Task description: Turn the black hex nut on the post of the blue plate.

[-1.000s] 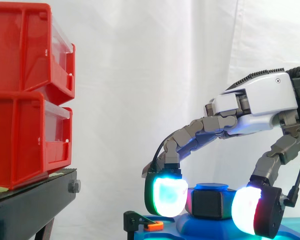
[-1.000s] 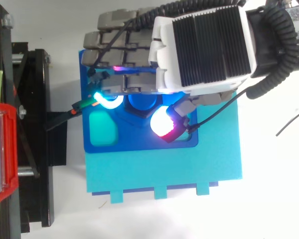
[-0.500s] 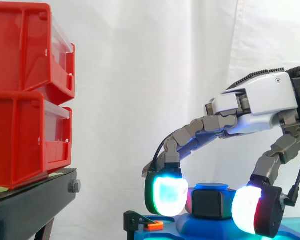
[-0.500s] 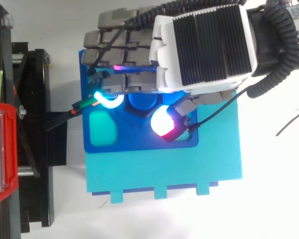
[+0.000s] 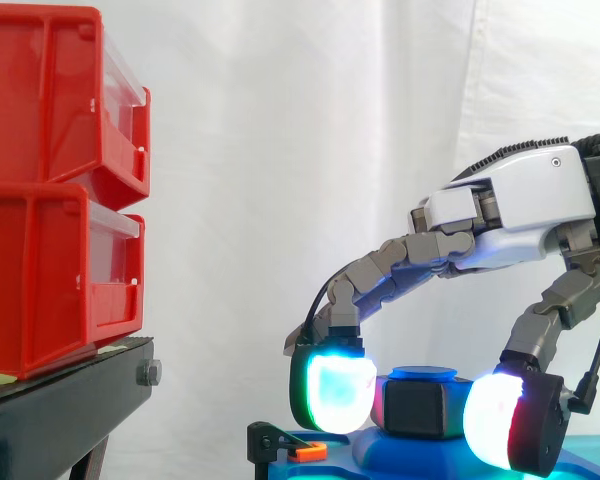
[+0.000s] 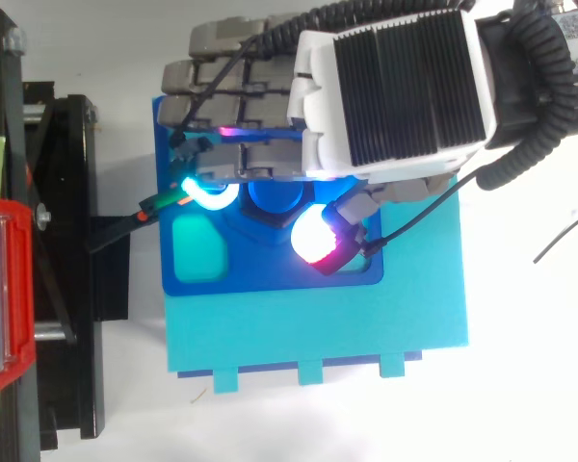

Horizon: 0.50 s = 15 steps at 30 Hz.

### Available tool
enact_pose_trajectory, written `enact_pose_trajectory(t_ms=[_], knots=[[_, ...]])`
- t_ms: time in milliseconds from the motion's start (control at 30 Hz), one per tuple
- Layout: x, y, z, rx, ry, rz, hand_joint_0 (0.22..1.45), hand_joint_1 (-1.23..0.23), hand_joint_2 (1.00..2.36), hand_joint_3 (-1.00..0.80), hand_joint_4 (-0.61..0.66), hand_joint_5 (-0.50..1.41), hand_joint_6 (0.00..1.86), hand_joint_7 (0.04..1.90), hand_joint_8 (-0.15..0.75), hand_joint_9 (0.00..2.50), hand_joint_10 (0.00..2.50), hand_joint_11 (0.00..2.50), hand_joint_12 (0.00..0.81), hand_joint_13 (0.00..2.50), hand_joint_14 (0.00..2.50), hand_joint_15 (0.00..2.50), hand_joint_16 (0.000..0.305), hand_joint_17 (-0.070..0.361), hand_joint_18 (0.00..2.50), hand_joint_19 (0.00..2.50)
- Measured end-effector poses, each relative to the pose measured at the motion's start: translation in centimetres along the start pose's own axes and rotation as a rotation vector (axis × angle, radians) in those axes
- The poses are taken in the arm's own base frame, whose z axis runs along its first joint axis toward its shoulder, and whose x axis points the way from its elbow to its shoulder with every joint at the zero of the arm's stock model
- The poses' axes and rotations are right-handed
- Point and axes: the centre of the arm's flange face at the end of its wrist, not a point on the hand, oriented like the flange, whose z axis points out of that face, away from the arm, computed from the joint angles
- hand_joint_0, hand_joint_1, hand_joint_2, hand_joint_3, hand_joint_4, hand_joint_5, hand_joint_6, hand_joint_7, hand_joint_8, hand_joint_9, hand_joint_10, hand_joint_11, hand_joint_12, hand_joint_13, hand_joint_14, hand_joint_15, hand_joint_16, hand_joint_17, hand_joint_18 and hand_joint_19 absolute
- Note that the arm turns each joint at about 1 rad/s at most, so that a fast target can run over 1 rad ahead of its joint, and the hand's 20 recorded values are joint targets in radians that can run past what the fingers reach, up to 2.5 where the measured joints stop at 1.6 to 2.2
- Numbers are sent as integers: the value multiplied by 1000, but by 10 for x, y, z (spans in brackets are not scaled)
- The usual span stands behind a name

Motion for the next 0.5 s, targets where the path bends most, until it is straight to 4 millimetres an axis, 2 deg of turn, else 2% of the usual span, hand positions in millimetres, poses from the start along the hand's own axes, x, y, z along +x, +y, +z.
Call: enact_pose_trajectory(t_ms=[500], knots=[[0, 0, 0, 0, -2, 0, 569, -831, 1003, -465, 172, -205, 503, 990, 250, 299, 0, 0, 372, 299, 1, 63, 46, 103, 248, 226]])
